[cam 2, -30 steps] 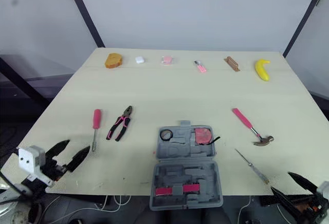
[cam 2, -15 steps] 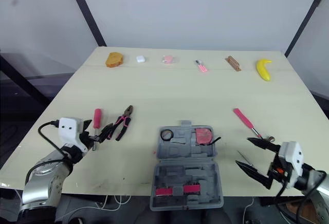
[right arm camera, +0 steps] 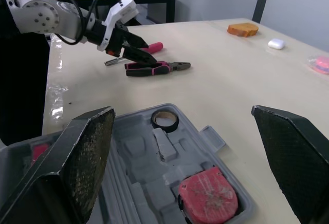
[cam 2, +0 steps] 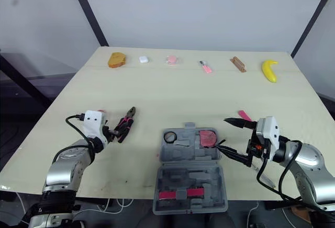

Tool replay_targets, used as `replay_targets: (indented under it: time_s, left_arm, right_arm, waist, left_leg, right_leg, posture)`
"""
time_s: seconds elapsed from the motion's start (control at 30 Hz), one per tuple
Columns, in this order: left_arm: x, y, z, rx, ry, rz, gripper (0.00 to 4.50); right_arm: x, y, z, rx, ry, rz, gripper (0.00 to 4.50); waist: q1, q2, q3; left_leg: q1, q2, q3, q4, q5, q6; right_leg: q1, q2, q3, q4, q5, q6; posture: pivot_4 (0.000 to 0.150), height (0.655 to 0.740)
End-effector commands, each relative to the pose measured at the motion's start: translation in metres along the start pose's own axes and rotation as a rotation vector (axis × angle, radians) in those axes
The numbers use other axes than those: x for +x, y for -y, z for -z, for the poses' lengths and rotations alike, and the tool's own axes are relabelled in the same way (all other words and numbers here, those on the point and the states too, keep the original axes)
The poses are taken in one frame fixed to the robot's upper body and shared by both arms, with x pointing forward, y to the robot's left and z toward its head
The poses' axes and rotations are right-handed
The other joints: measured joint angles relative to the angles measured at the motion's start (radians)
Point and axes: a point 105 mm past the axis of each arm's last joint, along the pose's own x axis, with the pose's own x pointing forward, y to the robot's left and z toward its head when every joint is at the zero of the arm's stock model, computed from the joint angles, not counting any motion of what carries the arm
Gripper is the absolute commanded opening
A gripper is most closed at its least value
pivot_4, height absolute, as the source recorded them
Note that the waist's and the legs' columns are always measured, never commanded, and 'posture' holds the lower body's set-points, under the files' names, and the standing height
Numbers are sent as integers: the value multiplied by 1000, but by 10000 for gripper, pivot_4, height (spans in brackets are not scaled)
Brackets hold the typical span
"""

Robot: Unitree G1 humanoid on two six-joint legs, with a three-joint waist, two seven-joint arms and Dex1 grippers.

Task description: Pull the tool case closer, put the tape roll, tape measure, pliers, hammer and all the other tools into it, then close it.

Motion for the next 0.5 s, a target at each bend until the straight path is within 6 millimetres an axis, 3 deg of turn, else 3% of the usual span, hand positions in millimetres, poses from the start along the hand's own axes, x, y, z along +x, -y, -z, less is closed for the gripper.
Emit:
replay_targets:
  time_s: [0.03, 0.5]
  left_arm:
    - [5, 0, -3, 10, -3, -19, 45000]
    - [30, 6, 6, -37, -46, 19, 45000]
  right_arm:
    - [7, 0, -16, -47, 25, -14, 44877]
    - [22, -6, -32, -62, 43, -63, 44877]
  waist:
    - [-1, 0, 0]
    - [-1, 0, 0]
  left_leg:
    - [0, 0, 0, 0, 0, 0]
    - [-1, -1, -1, 1, 0, 0]
  right_leg:
    - [0, 0, 0, 0, 0, 0]
    - [0, 0, -1, 0, 0, 0]
  posture:
    - [1500, 7400]
    - [1500, 7400]
